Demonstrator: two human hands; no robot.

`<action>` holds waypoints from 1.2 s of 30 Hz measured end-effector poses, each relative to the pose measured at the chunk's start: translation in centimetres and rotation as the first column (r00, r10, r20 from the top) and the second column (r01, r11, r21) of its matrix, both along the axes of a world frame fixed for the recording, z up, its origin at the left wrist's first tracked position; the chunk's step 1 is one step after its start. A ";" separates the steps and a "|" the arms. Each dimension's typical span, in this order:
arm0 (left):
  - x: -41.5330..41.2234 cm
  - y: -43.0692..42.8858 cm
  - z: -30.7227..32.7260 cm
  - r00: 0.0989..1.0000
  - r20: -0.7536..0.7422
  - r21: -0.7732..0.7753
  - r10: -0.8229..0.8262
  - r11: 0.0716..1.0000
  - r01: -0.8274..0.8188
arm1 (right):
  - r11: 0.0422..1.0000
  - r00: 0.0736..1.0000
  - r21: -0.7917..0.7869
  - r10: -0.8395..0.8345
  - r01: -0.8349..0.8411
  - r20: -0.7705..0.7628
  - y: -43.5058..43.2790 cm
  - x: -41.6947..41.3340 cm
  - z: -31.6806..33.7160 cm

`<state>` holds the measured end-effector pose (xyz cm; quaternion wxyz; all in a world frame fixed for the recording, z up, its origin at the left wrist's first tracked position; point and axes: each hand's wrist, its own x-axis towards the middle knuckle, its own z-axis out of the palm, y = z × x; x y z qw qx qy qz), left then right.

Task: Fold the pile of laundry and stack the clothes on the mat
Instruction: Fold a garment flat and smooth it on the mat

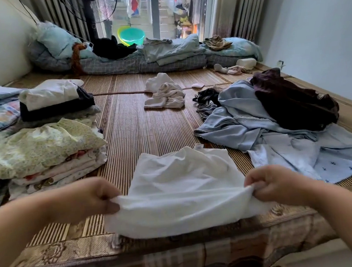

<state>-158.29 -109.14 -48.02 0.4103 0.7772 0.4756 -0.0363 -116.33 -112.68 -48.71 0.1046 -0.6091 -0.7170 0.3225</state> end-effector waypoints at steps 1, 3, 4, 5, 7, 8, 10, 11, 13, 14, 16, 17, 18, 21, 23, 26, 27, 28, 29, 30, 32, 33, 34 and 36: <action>0.0 1.2 0.6 0.994 0.089 -0.042 0.057 0.998 -0.054 | 0.999 0.999 0.020 -0.032 0.032 -0.033 1.1 0.2 0.5; 0.0 4.1 1.0 0.929 0.255 -0.154 0.267 0.960 -0.233 | 0.993 0.990 0.059 -0.098 0.104 -0.103 3.8 0.6 1.2; 0.2 5.6 0.9 0.871 0.312 -0.215 0.379 0.921 -0.324 | 0.989 0.984 0.073 -0.121 0.131 -0.129 5.4 0.6 1.4; 0.4 7.2 0.7 0.814 0.340 -0.257 0.471 0.879 -0.402 | 0.984 0.978 0.078 -0.147 0.159 -0.148 7.1 0.5 1.4; 1.6 10.1 -0.2 0.761 0.312 -0.247 0.569 0.822 -0.514 | 0.970 0.963 0.084 -0.214 0.230 -0.162 10.5 0.3 1.2; 2.4 11.4 -0.8 0.757 0.278 -0.195 0.592 0.806 -0.559 | 0.959 0.953 0.094 -0.251 0.269 -0.170 12.1 0.0 0.8; 3.9 13.9 -2.3 0.720 0.243 -0.029 0.650 0.747 -0.665 | 0.928 0.940 0.154 -0.327 0.339 -0.097 15.0 -0.5 -0.5; 4.8 14.8 -3.1 0.687 0.259 0.036 0.679 0.704 -0.710 | 0.907 0.927 0.206 -0.376 0.367 0.003 16.0 -0.7 -1.2; 6.8 16.1 -4.3 0.662 0.287 0.134 0.692 0.656 -0.743 | 0.845 0.860 0.286 -0.498 0.451 0.114 16.7 -1.1 -2.6; 7.7 16.1 -4.7 0.694 0.258 0.228 0.673 0.655 -0.720 | 0.826 0.838 0.298 -0.531 0.478 0.125 16.4 -1.4 -3.2; 9.3 15.2 -5.7 0.789 0.211 0.409 0.576 0.681 -0.607 | 0.820 0.852 0.396 -0.501 0.413 0.150 15.0 -2.3 -4.3; 9.8 14.2 -6.3 0.849 0.204 0.449 0.487 0.724 -0.523 | 0.816 0.885 0.476 -0.441 0.328 0.146 14.1 -2.9 -5.0; 10.3 12.9 -7.1 0.911 0.171 0.468 0.376 0.782 -0.411 | 0.805 0.921 0.541 -0.367 0.244 0.130 12.9 -3.6 -5.7; 10.7 10.3 -9.6 0.976 -0.216 0.497 0.039 0.864 0.075 | 0.914 0.948 0.393 -0.207 0.099 0.242 10.0 -6.1 -7.7; 10.1 10.2 -10.6 0.927 -0.374 0.445 0.026 0.882 0.155 | 0.980 0.914 0.164 -0.168 0.114 0.368 10.1 -6.9 -9.1; 9.4 10.9 -10.9 0.890 -0.449 0.383 0.084 0.917 0.106 | 0.977 0.876 0.025 -0.200 0.211 0.438 12.3 -6.7 -9.6; 9.3 11.0 -10.9 0.876 -0.474 0.379 0.085 0.918 0.116 | 0.971 0.871 -0.003 -0.213 0.239 0.443 13.0 -6.4 -9.6; 9.3 11.1 -10.8 0.866 -0.492 0.375 0.089 0.919 0.119 | 0.965 0.870 -0.026 -0.224 0.261 0.440 13.6 -6.1 -9.6; 9.4 11.3 -10.7 0.858 -0.504 0.368 0.099 0.923 0.109 | 0.960 0.870 -0.041 -0.231 0.276 0.435 14.1 -6.1 -9.7; 9.6 11.4 -10.6 0.853 -0.510 0.357 0.109 0.929 0.095 | 0.957 0.868 -0.045 -0.239 0.286 0.436 14.5 -6.2 -9.8; 10.0 11.7 -10.1 0.849 -0.511 0.339 0.136 0.939 0.054 | 0.961 0.844 0.021 -0.253 0.276 0.473 14.8 -6.9 -9.6; 10.1 11.7 -9.9 0.845 -0.513 0.332 0.148 0.943 0.036 | 0.965 0.825 0.095 -0.260 0.246 0.501 14.7 -7.4 -9.5; 10.1 11.7 -9.6 0.836 -0.522 0.336 0.168 0.941 0.021 | 0.962 0.815 0.186 -0.269 0.201 0.513 14.5 -8.0 -9.4; 10.2 11.2 -9.2 0.799 -0.556 0.386 0.229 0.923 0.004 | 0.940 0.831 0.313 -0.278 0.134 0.481 13.3 -8.8 -9.8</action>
